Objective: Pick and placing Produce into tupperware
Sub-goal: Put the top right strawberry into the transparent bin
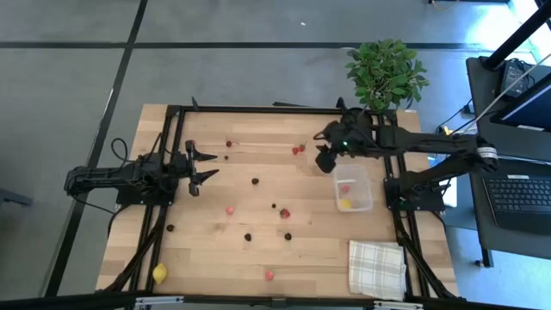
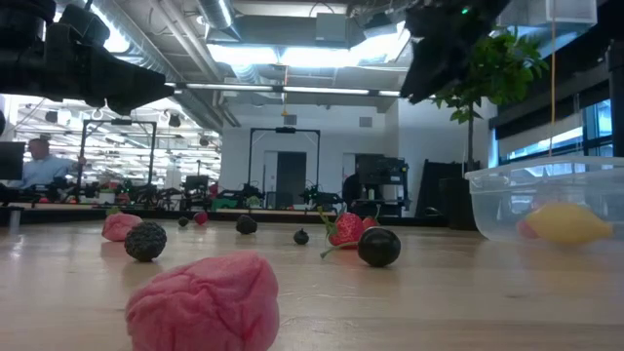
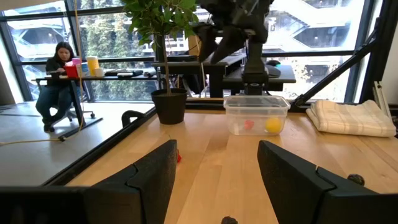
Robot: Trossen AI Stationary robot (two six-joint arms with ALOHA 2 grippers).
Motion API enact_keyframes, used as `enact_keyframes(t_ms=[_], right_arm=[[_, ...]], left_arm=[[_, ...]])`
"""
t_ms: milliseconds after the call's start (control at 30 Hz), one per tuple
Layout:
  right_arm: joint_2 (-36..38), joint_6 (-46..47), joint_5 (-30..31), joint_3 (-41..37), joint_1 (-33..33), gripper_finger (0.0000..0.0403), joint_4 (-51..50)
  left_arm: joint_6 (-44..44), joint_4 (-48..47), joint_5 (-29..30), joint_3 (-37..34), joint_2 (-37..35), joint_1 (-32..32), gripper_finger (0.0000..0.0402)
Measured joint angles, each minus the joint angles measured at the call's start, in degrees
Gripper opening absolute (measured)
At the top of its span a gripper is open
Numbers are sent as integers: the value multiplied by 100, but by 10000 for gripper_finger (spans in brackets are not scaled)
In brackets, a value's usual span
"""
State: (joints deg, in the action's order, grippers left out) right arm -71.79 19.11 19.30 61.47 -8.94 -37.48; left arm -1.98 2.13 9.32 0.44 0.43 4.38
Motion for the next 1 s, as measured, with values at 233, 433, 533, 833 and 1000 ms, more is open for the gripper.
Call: enact_keyframes(t_ms=[233, 433, 533, 833, 1000], right_arm=[[-769, -305, -648, -4, -542, 191, 724], [-1484, -243, -1041, -7, -950, 191, 1088], [-1777, -132, -1041, -7, -1096, 191, 1152], [-2367, -118, -1041, -13, -1375, 191, 1584], [-2604, -115, -1040, -13, -1415, 191, 1594]], left_arm=[[0, 0, 0, 0, 0, 0, 218], [-2, 0, 0, -1, 0, 1, 218], [0, 0, 0, 0, 0, -2, 218], [-2, 0, 0, 0, 0, -2, 218], [-2, 0, 0, 0, 0, 1, 218]])
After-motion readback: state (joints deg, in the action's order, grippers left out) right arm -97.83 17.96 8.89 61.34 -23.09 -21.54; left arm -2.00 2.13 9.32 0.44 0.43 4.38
